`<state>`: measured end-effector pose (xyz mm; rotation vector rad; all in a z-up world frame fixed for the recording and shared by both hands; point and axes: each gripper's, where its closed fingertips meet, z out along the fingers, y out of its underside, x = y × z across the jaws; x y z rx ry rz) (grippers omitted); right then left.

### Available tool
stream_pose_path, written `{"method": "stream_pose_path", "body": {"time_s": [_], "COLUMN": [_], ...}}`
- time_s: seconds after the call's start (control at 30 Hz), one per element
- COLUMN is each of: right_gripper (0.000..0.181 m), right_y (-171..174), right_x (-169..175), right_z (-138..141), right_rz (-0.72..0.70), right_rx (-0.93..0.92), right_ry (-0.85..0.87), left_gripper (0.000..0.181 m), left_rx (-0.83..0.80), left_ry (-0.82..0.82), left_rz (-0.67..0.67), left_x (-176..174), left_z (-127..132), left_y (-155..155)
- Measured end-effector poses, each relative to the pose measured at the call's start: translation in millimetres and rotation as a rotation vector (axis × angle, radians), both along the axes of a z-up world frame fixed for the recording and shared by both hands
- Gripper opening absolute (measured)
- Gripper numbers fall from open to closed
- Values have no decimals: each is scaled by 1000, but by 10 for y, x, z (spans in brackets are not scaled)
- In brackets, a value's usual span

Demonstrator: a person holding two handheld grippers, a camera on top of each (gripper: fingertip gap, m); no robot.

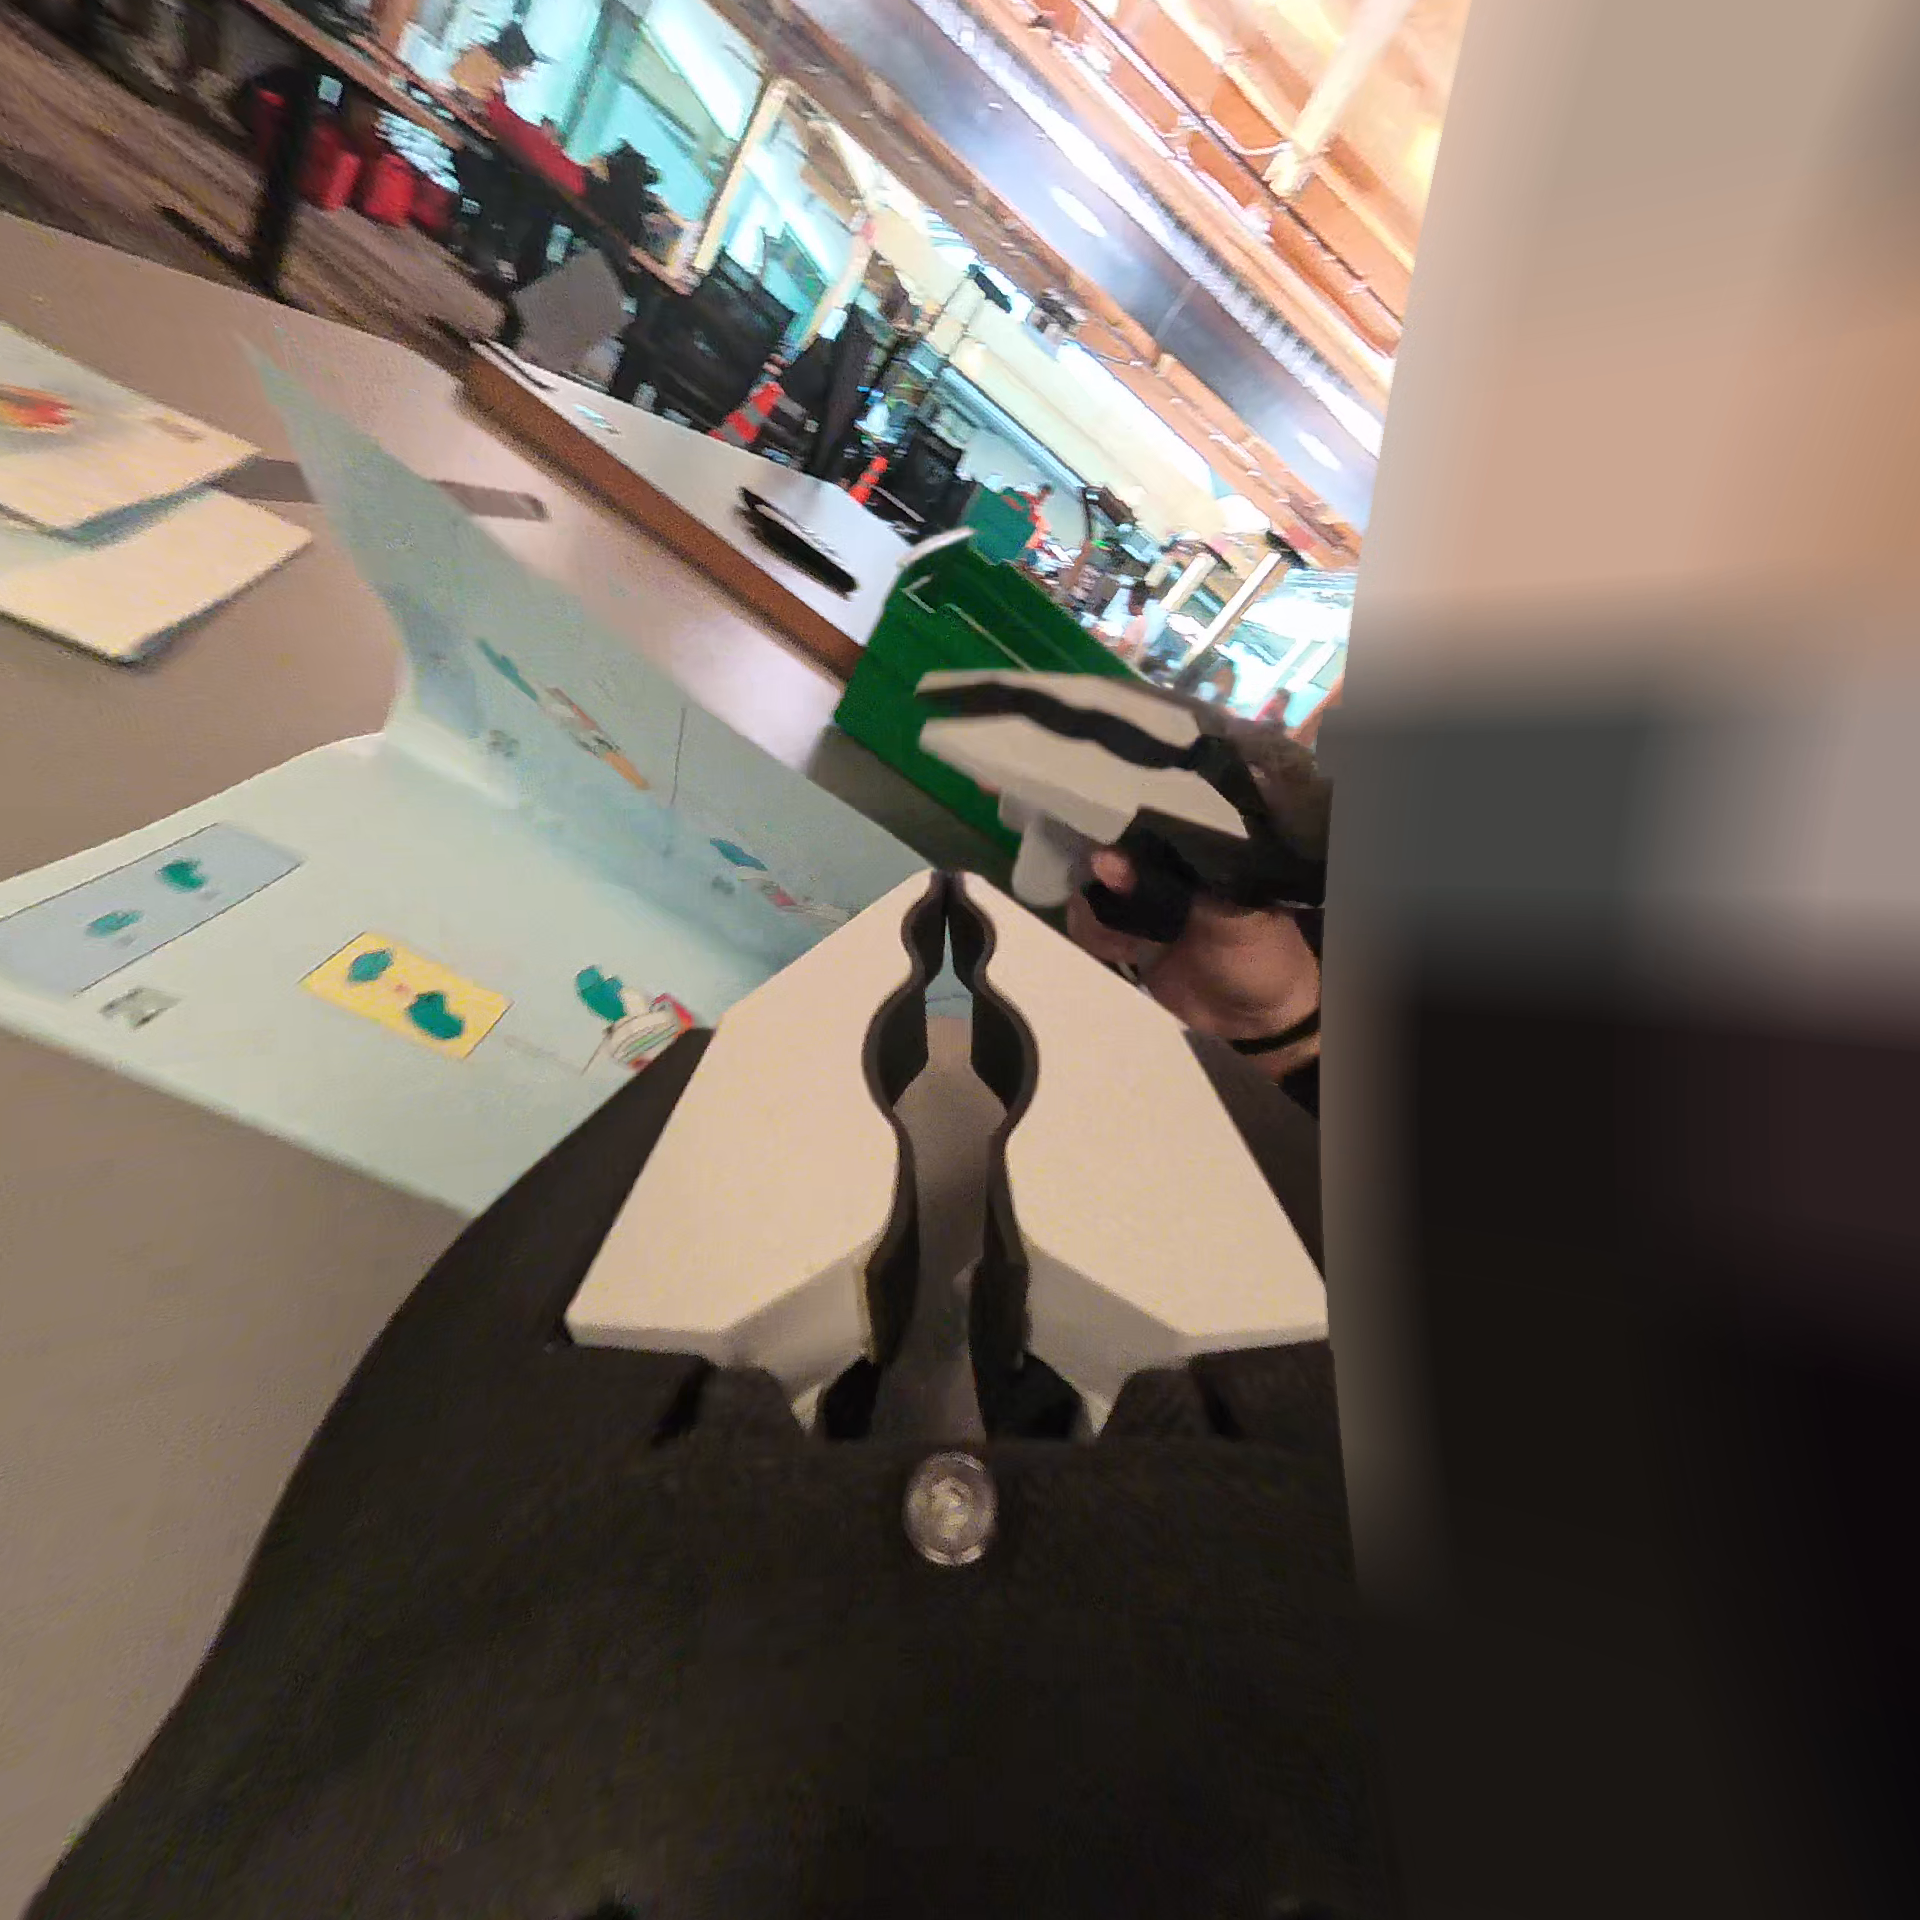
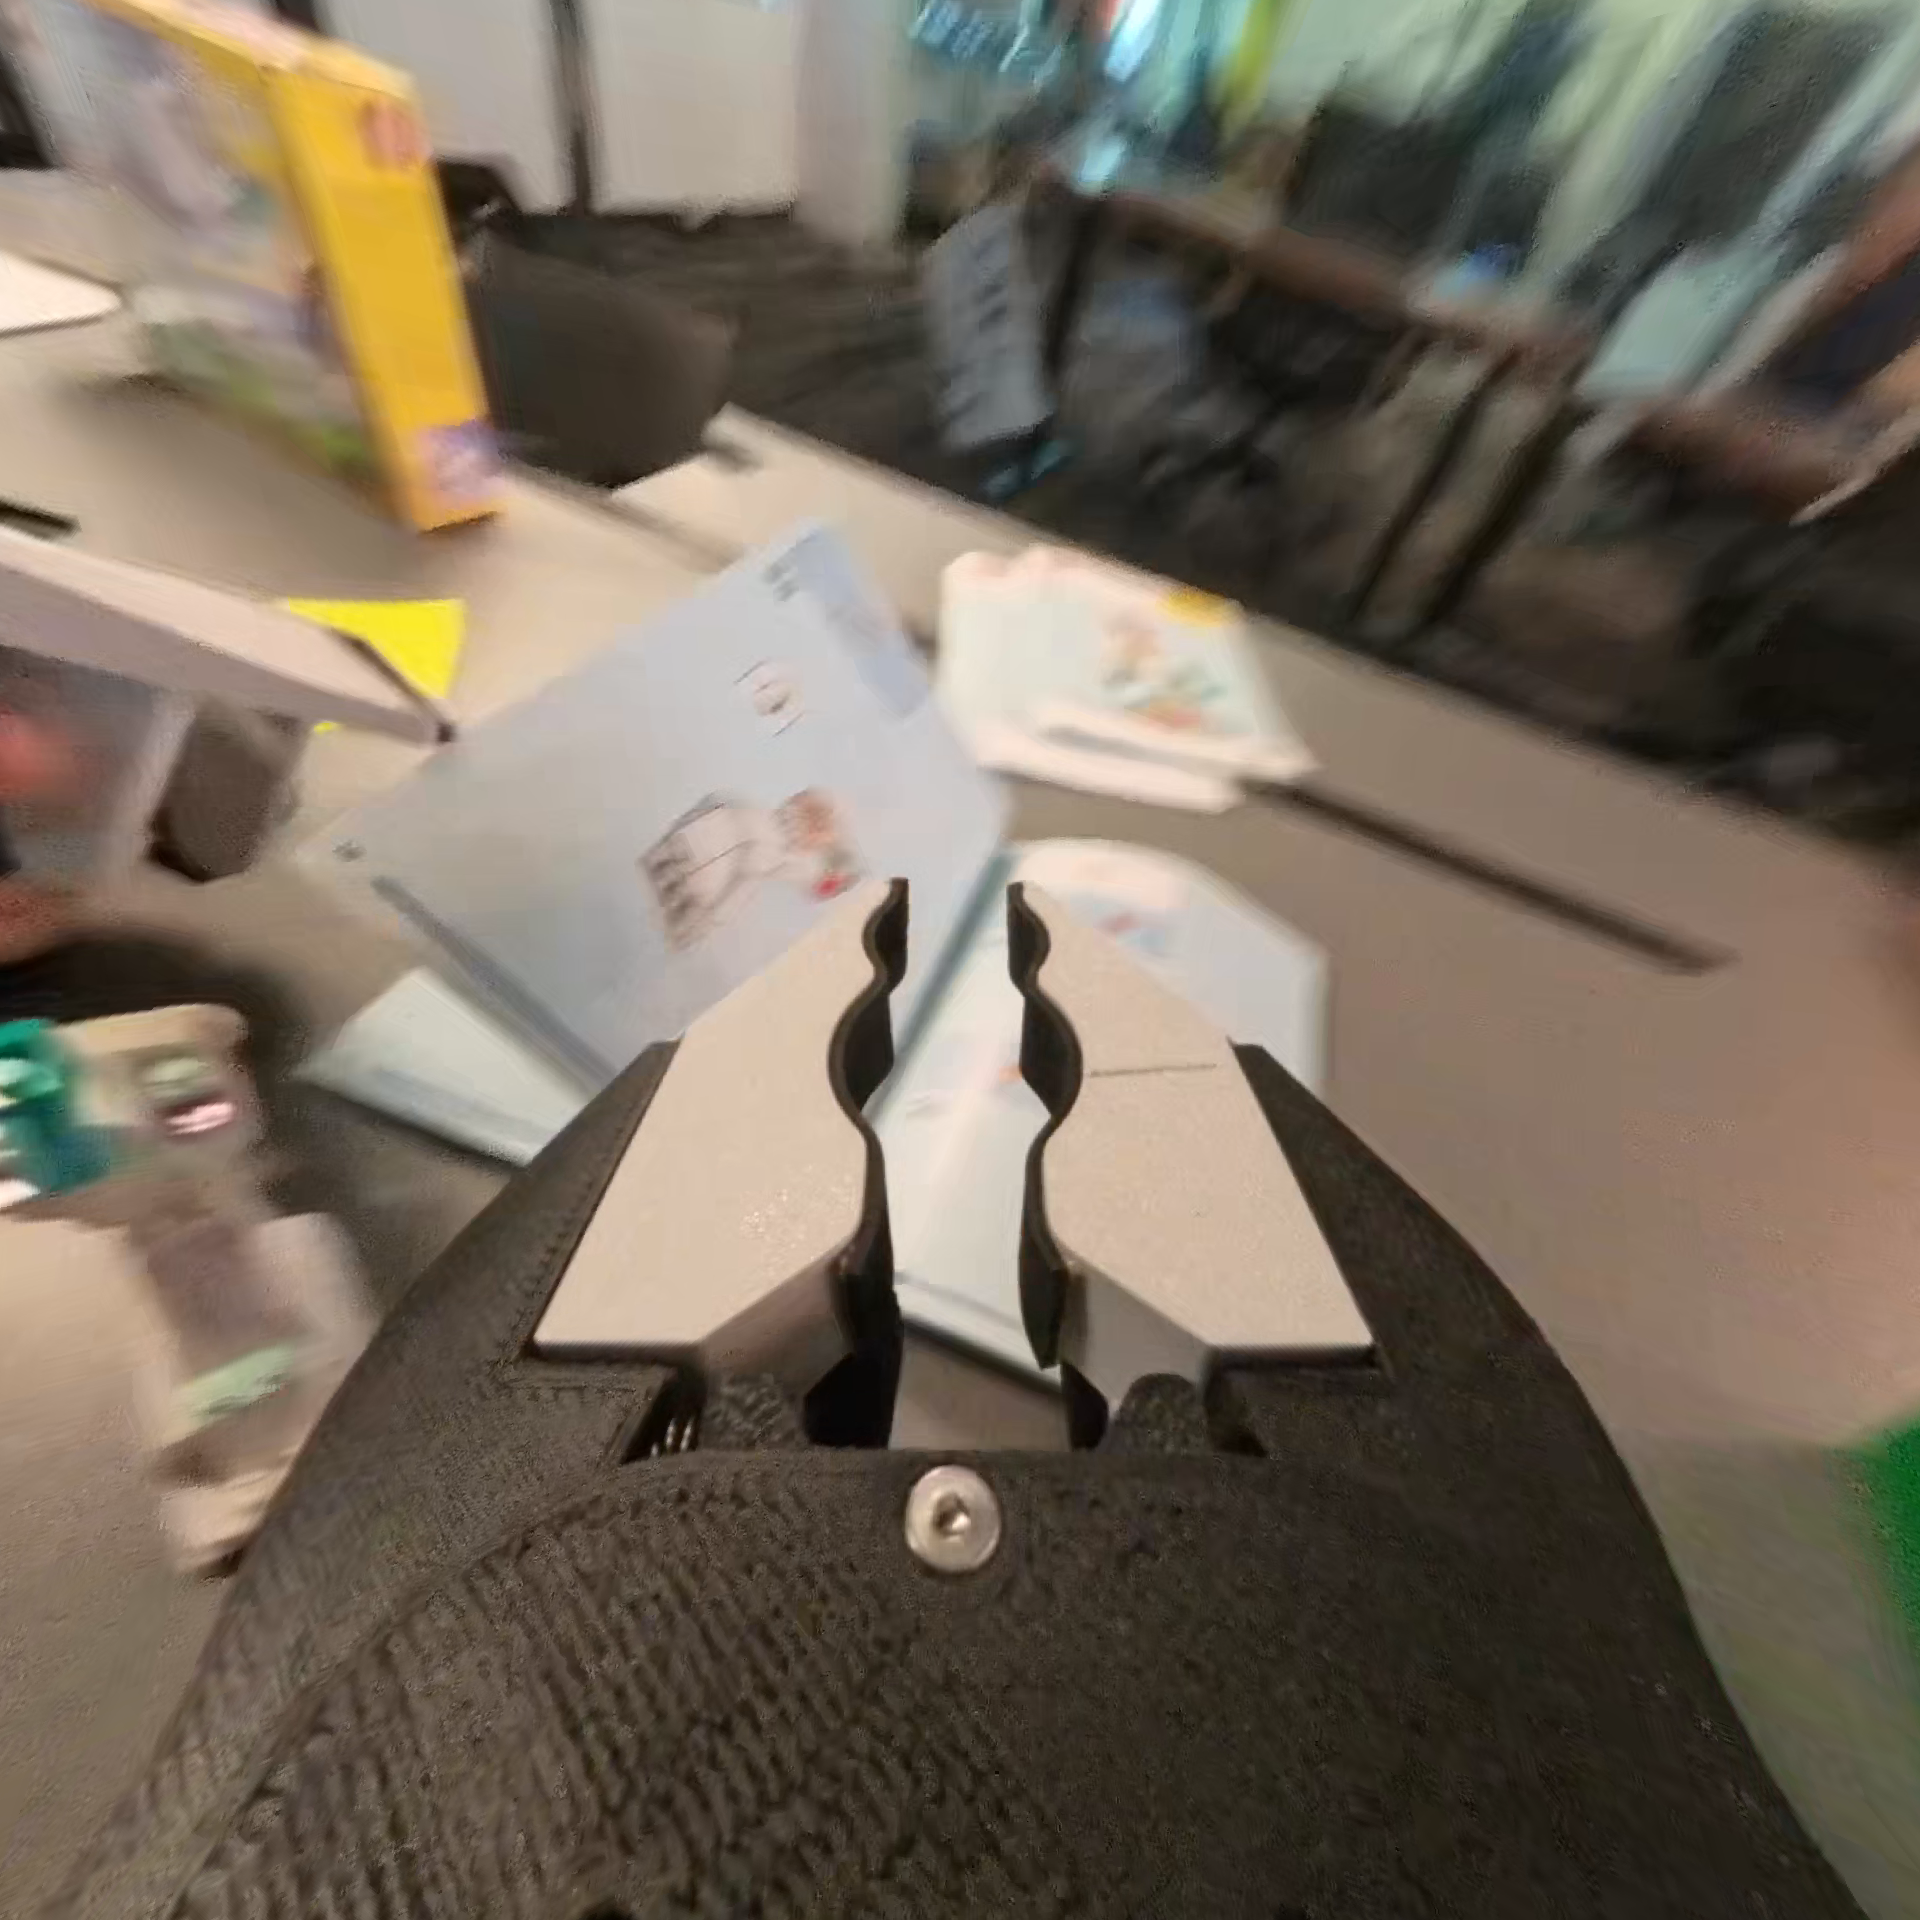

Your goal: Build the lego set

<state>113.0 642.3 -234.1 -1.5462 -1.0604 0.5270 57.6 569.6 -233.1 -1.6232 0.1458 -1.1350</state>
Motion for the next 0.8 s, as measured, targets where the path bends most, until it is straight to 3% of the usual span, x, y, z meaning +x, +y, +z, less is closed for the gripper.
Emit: {"method": "stream_pose_path", "body": {"time_s": [0.07,0.1,0.23,0.47,0.7,0.8], "right_gripper": [20,20,19,55,78,83], "right_y": [-71,-72,-82,-61,33,84], "right_x": [-156,-183,-203,-192,-138,-93], "right_z": [-351,-518,-874,-862,-878,-571], "right_rz": [28,14,-46,-104,-127,-132], "right_rx": [-217,-292,-376,-312,-386,-308], "right_ry": [-75,-129,-261,-286,-245,-140], "left_gripper": [0,18,21,22,22,22], "left_rx": [15,28,142,190,167,180], "left_ry": [34,55,128,133,90,88], "left_rz": [88,143,331,610,716,755], "left_x": [-130,-199,-405,-756,-975,-1037], "left_z": [10,29,171,217,198,219], "left_y": [-65,-94,-267,-528,-540,-553]}}
